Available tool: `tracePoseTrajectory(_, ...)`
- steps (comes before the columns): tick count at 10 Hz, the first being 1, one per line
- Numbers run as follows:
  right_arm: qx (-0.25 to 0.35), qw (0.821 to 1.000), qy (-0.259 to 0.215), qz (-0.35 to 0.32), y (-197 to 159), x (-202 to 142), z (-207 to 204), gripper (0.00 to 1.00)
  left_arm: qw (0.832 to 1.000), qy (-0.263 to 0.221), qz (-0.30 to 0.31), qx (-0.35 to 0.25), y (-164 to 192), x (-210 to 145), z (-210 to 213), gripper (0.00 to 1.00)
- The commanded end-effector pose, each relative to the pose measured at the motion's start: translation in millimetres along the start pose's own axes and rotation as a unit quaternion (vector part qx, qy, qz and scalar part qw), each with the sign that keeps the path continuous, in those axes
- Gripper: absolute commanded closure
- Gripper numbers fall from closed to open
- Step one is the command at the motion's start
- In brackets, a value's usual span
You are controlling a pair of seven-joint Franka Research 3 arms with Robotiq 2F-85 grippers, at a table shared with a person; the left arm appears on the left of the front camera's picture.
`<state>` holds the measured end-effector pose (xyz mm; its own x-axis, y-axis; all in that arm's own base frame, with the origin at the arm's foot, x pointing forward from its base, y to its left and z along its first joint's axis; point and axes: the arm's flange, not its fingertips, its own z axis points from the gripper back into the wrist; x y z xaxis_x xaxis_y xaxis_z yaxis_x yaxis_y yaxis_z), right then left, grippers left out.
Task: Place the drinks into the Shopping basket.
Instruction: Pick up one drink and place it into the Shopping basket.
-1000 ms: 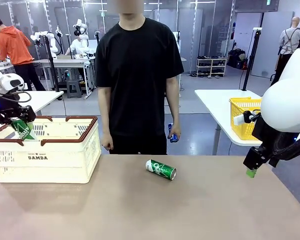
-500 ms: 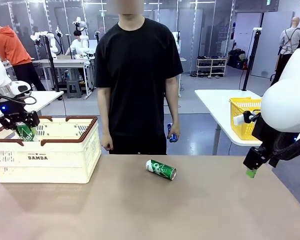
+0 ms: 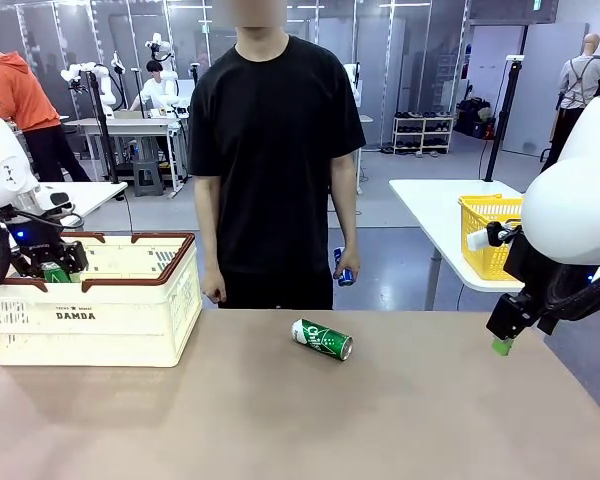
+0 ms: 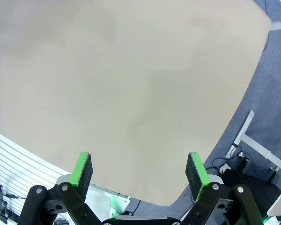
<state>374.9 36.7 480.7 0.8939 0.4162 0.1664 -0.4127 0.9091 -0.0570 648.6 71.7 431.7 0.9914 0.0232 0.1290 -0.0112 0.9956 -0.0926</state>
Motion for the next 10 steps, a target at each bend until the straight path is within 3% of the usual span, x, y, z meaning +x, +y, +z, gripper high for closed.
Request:
tracePoseTrajectory(1, 0.000, 1.000, 0.001, 0.006, -1.2, -0.2, 0.9, 0.00, 1.000, 0.004, -0.015, -0.008, 6.5, 7.5, -0.6, 0.40)
tracePoseTrajectory(5, 0.000, 1.000, 0.001, 0.006, -1.2, -0.2, 0.9, 0.00, 0.999, 0.025, -0.016, 0.021, 10.3, 7.3, -28.5, 0.40)
tracePoseTrajectory(10, 0.000, 1.000, 0.001, 0.006, -1.2, -0.2, 0.9, 0.00, 1.000, 0.012, -0.016, 0.020, 14.5, 2.4, -49.8, 0.40)
